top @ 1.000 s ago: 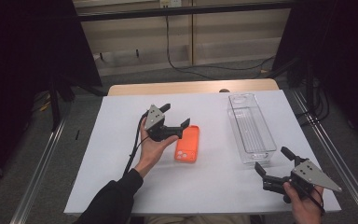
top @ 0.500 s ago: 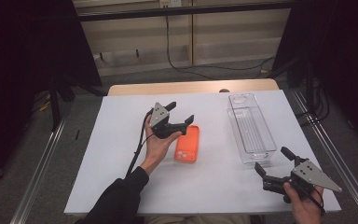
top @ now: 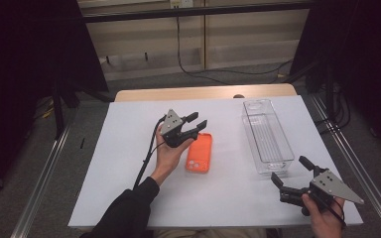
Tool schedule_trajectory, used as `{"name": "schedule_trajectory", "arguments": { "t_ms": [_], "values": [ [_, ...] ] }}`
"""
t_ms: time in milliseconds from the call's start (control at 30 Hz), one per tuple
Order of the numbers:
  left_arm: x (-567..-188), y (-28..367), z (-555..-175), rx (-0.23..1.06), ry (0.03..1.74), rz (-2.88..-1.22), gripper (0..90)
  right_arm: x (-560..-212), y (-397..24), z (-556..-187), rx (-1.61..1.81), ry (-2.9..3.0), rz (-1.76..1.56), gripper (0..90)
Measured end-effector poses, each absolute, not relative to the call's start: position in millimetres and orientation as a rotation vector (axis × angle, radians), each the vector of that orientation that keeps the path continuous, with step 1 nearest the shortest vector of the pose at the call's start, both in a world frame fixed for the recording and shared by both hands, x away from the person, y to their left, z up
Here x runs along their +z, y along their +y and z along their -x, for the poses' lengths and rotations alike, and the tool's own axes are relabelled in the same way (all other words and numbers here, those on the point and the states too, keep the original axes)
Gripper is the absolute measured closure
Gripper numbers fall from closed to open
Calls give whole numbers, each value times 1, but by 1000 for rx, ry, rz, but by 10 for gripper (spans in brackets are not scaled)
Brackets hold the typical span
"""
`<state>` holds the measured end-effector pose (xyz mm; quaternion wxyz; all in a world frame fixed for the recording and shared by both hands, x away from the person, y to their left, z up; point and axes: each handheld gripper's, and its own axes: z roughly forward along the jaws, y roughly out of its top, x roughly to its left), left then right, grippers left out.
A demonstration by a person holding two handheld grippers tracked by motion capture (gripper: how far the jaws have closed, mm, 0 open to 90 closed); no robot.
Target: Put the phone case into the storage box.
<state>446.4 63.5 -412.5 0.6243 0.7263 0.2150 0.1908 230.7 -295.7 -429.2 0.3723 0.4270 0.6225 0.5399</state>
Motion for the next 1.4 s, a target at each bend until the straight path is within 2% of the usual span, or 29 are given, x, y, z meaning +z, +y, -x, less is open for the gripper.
{"name": "schedule_trajectory", "arguments": {
  "t_ms": [100, 133, 167, 300, 333, 633, 767, 1400],
  "values": [
    [-413, 63, -448, 422, 485, -1690, 720, -429, -296, -231, 1382, 1597, -1093, 0],
    [-413, 62, -449, 411, 483, -1690, 720, -429, -296, -231, 1382, 1597, -1093, 0],
    [-413, 61, -449, 406, 477, -1698, 779, -429, -295, -231, 1383, 1598, -1092, 0],
    [-414, 58, -451, 379, 470, -1732, 845, -429, -296, -231, 1382, 1598, -1093, 0],
    [-414, 57, -452, 360, 461, -1742, 887, -429, -296, -231, 1382, 1598, -1092, 0],
    [-420, 50, -461, 248, 487, -1825, 900, -429, -296, -231, 1384, 1599, -1088, 0],
    [-425, 42, -464, 206, 474, -1941, 900, -430, -296, -231, 1383, 1601, -1088, 0],
    [-433, 21, -482, 132, 488, -2186, 900, -430, -295, -231, 1382, 1605, -1088, 0]
  ]
}}
